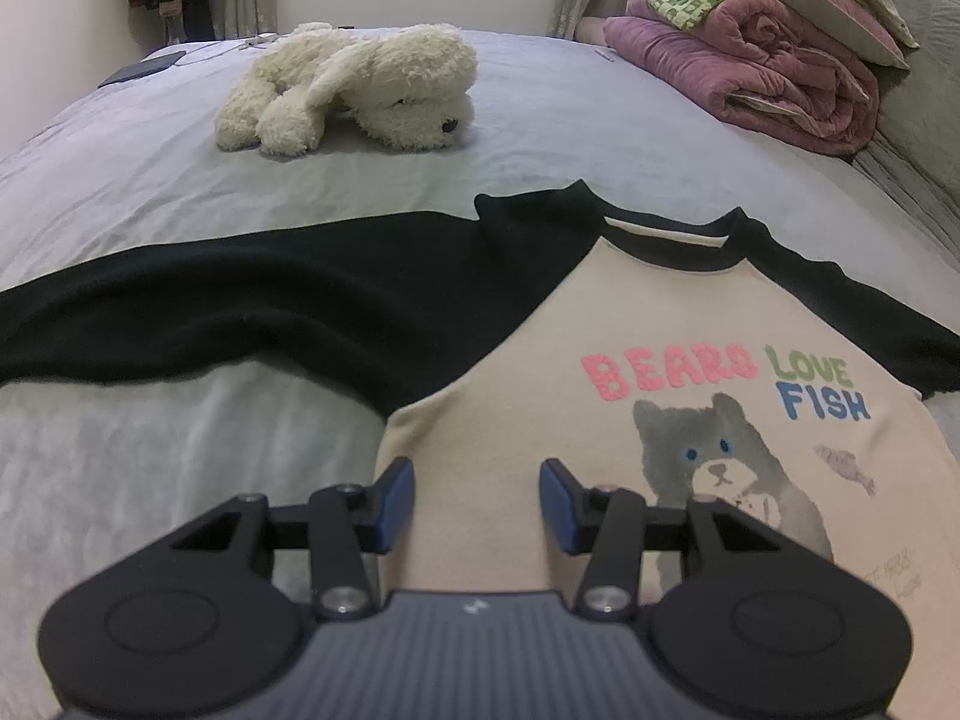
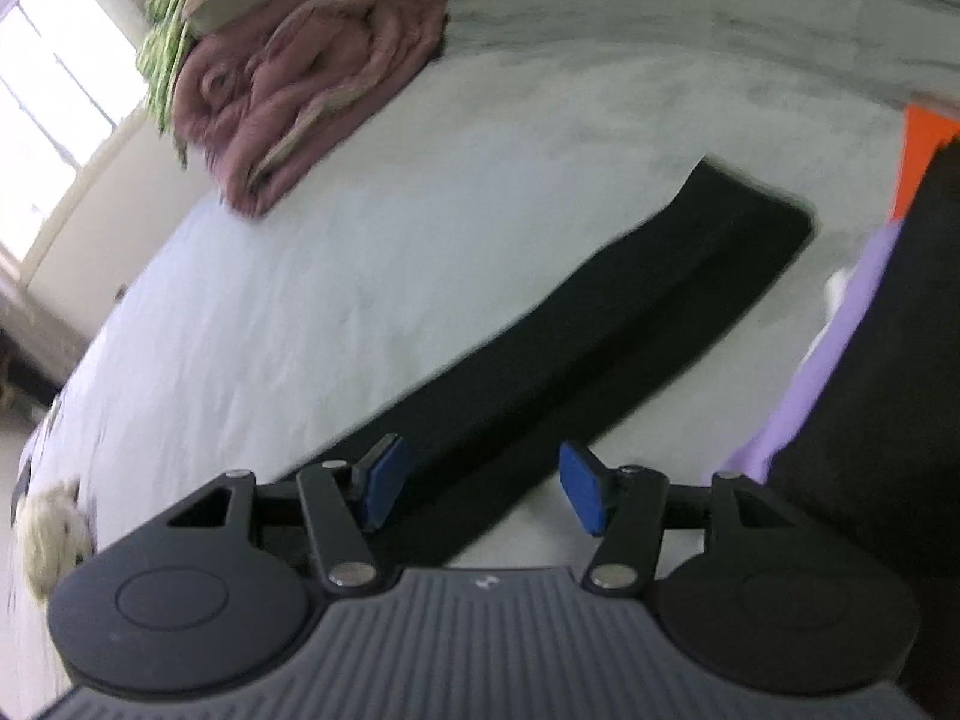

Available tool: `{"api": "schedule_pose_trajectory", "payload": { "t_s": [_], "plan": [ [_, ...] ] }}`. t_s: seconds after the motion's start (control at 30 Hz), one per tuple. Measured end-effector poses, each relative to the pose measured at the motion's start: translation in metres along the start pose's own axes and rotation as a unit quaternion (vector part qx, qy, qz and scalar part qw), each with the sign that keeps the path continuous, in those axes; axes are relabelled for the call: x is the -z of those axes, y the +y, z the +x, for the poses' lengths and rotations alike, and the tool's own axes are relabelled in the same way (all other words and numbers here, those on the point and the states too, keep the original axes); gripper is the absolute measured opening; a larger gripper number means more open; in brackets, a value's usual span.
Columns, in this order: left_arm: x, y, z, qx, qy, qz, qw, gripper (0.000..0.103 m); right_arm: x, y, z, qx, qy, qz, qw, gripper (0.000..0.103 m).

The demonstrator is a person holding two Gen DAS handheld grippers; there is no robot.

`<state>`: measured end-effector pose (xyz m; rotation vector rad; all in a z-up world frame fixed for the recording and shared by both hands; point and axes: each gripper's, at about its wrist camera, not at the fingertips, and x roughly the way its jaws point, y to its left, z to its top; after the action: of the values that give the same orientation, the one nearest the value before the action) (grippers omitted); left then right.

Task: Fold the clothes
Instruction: 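Pinch the black sleeve cuff with the right gripper and release it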

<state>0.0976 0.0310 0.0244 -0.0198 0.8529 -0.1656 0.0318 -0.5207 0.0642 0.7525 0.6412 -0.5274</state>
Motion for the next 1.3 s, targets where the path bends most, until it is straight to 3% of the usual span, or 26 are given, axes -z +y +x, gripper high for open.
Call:
{"api": "schedule_pose_trajectory", "payload": {
  "t_s": [0.23,0.4,0.47,0.53,0.63,0.7,0.8,0.83,0.93,0.97,1.07,1.2,1.3],
  "plan": [
    [-0.001,0.002,0.001,0.005,-0.003,-0.006,1.0000,0.048,-0.026,-0.036,-0.019,0.013,-0.082,0.068,0.994,0.062],
    [-0.002,0.004,0.002,0.011,-0.002,-0.010,0.9999,0.049,-0.051,-0.051,-0.007,0.063,-0.089,0.062,0.992,0.062],
    [-0.002,0.004,0.003,0.013,-0.002,-0.009,0.9999,0.049,-0.068,-0.053,0.001,0.095,-0.082,0.023,0.992,0.062],
    [-0.002,0.004,0.003,0.015,-0.003,-0.006,0.9999,0.049,-0.084,-0.043,0.018,0.136,-0.061,-0.070,0.986,0.062],
    [-0.002,0.003,0.003,0.016,-0.003,0.000,0.9999,0.051,-0.094,-0.025,0.053,0.177,-0.012,-0.216,0.960,0.062],
    [-0.001,0.001,0.004,0.016,-0.005,0.006,0.9998,0.053,-0.100,-0.021,0.069,0.164,0.016,-0.257,0.952,0.061],
    [0.000,-0.002,0.005,0.012,-0.008,0.017,0.9998,0.055,-0.112,-0.028,0.087,0.139,0.035,-0.248,0.958,0.059],
    [0.000,-0.004,0.005,0.011,-0.009,0.020,0.9997,0.056,-0.112,-0.030,0.093,0.138,0.043,-0.249,0.958,0.055],
    [0.001,-0.006,0.006,0.008,-0.013,0.032,0.9994,0.057,-0.105,-0.029,0.112,0.153,0.078,-0.282,0.944,0.011],
    [0.001,-0.006,0.007,0.007,-0.014,0.034,0.9993,0.057,-0.102,-0.029,0.115,0.160,0.081,-0.293,0.939,0.004],
    [0.001,-0.006,0.006,0.007,-0.014,0.034,0.9993,0.057,-0.105,-0.027,0.111,0.167,0.066,-0.301,0.937,0.000],
    [0.002,-0.007,0.006,0.005,-0.016,0.035,0.9993,0.057,-0.117,-0.024,0.090,0.186,-0.007,-0.300,0.936,0.000],
    [0.002,-0.008,0.006,0.005,-0.016,0.037,0.9992,0.057,-0.110,-0.018,0.088,0.169,-0.023,-0.338,0.925,0.000]
  ]
}}
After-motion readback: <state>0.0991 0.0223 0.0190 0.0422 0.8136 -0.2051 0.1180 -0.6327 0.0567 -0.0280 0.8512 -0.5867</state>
